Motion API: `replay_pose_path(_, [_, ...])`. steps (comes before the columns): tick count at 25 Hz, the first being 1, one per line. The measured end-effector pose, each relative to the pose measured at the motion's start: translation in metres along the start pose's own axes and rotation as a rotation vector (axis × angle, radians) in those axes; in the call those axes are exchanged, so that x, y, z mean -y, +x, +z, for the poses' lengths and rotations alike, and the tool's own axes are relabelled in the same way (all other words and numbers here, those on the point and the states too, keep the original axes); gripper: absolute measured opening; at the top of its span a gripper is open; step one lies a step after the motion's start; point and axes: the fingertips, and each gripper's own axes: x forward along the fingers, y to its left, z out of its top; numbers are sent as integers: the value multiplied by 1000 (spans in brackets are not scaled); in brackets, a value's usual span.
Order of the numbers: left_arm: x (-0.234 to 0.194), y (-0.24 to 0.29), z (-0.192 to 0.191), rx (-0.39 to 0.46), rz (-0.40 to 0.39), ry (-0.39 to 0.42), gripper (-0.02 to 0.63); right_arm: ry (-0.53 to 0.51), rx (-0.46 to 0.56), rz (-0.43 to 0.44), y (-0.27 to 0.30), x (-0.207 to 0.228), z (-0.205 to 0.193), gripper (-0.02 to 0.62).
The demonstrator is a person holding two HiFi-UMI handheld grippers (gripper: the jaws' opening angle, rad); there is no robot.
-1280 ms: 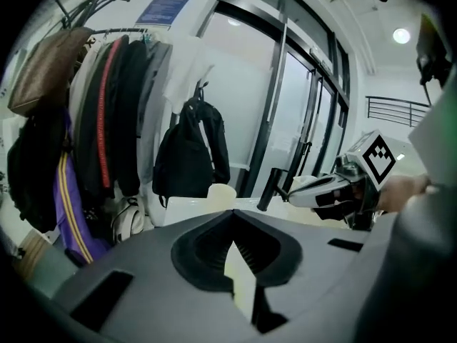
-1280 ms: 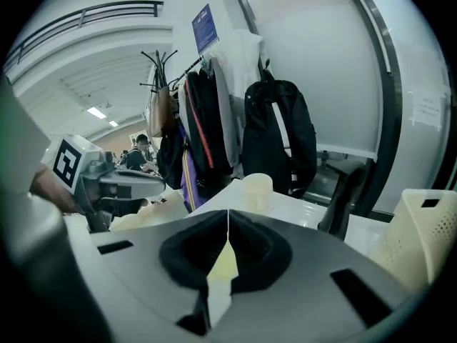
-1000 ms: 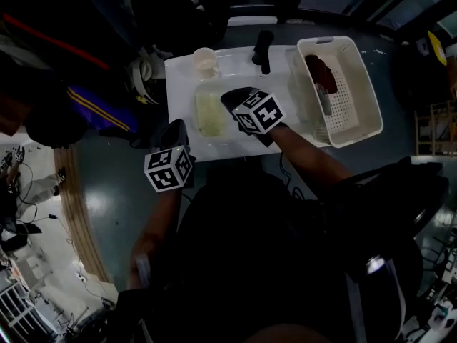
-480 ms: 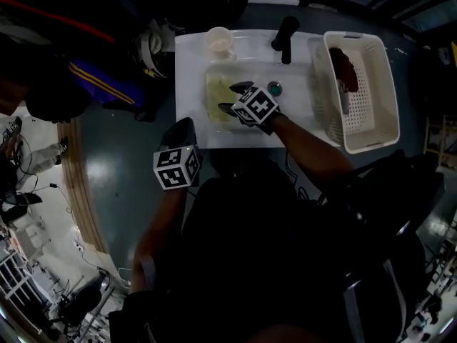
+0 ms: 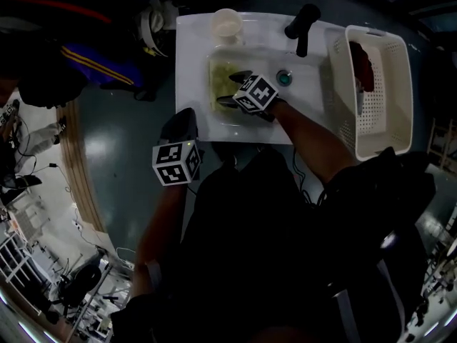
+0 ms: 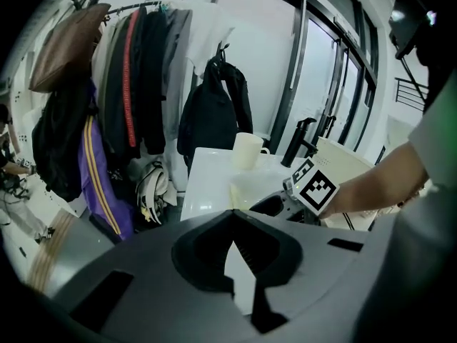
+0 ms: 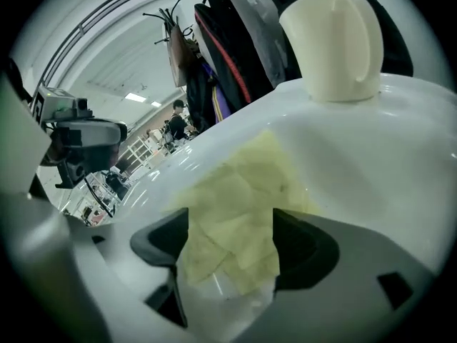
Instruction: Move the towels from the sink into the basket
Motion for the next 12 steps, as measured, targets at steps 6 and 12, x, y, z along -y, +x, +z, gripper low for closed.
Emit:
replay_pose_path(6, [-6, -4, -14, -19, 11, -11, 8, -11, 36, 66, 18, 11, -7, 364])
replay_pose_path(12, [-8, -10, -8, -5, 7, -5, 8, 41, 50, 133, 21, 4, -10, 298])
